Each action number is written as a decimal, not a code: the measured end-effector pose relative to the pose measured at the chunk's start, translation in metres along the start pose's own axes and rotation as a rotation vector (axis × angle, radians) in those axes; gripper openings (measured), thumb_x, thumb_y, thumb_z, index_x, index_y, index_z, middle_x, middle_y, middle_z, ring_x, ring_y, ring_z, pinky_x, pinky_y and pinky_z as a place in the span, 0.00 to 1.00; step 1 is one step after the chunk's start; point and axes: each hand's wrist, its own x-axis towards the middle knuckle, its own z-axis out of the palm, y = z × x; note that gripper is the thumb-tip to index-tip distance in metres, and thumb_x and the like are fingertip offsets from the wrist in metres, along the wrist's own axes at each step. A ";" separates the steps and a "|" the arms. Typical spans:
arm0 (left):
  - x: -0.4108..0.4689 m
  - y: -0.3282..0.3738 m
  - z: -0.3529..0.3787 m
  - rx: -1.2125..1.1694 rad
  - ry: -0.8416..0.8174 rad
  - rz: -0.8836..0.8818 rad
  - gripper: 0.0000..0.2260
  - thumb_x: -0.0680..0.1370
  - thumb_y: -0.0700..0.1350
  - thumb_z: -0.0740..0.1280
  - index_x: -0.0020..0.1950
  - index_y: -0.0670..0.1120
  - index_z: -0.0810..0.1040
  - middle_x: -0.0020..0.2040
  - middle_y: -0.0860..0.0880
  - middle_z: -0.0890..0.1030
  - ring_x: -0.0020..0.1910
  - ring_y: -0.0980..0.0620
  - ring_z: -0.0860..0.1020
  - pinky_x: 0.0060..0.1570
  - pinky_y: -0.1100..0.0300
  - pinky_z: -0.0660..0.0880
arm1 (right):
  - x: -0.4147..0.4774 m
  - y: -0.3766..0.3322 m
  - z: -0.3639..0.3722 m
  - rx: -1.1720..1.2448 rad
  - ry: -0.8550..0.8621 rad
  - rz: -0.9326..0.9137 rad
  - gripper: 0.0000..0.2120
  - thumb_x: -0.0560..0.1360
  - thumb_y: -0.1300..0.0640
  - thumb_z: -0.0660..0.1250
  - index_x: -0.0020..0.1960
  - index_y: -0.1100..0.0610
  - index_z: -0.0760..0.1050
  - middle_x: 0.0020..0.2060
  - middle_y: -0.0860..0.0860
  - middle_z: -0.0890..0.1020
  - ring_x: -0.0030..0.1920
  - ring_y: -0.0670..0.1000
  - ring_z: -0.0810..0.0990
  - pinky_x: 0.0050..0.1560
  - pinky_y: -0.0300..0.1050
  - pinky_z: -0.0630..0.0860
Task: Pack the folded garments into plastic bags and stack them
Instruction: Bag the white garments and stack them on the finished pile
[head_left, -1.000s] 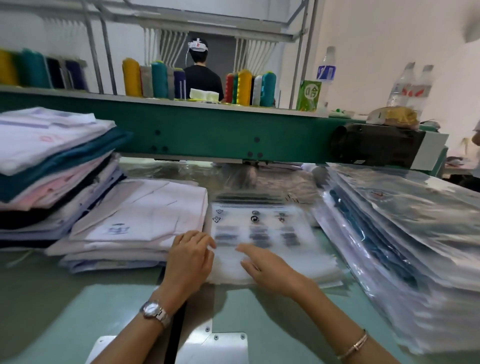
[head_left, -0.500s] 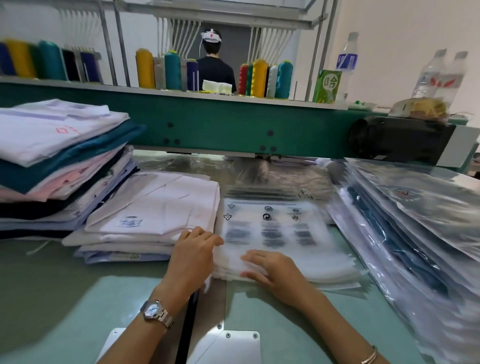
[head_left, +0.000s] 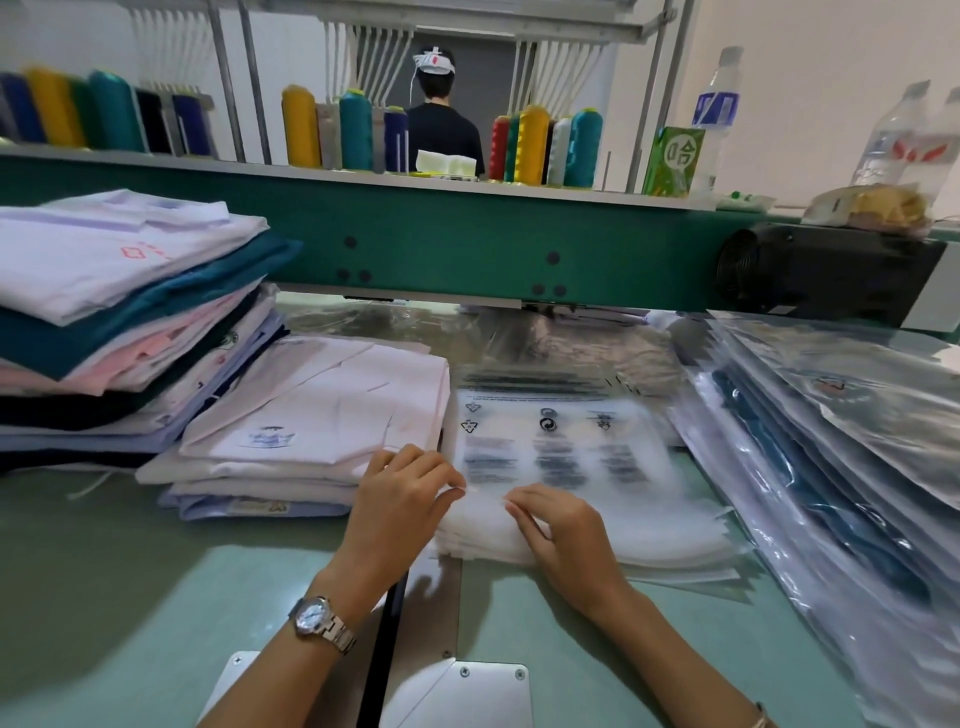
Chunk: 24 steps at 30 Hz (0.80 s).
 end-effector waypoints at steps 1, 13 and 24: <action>0.000 0.000 0.000 0.004 0.009 -0.008 0.05 0.71 0.45 0.77 0.42 0.52 0.82 0.41 0.57 0.82 0.42 0.52 0.79 0.43 0.57 0.70 | 0.000 -0.001 0.002 -0.006 0.020 -0.003 0.05 0.77 0.58 0.68 0.49 0.56 0.82 0.46 0.46 0.84 0.46 0.48 0.82 0.48 0.46 0.78; 0.001 0.001 -0.001 0.008 0.016 0.109 0.05 0.70 0.47 0.78 0.39 0.52 0.82 0.39 0.58 0.81 0.38 0.52 0.77 0.41 0.59 0.64 | 0.008 -0.016 0.013 -0.200 0.116 -0.228 0.05 0.76 0.54 0.70 0.45 0.56 0.80 0.40 0.49 0.79 0.41 0.51 0.77 0.42 0.44 0.72; -0.002 -0.016 0.001 0.029 0.021 -0.073 0.09 0.68 0.41 0.79 0.38 0.52 0.80 0.38 0.58 0.79 0.37 0.52 0.75 0.39 0.58 0.64 | 0.004 0.008 -0.015 -0.426 0.061 -0.302 0.09 0.73 0.56 0.69 0.35 0.56 0.75 0.33 0.49 0.71 0.36 0.52 0.69 0.36 0.46 0.66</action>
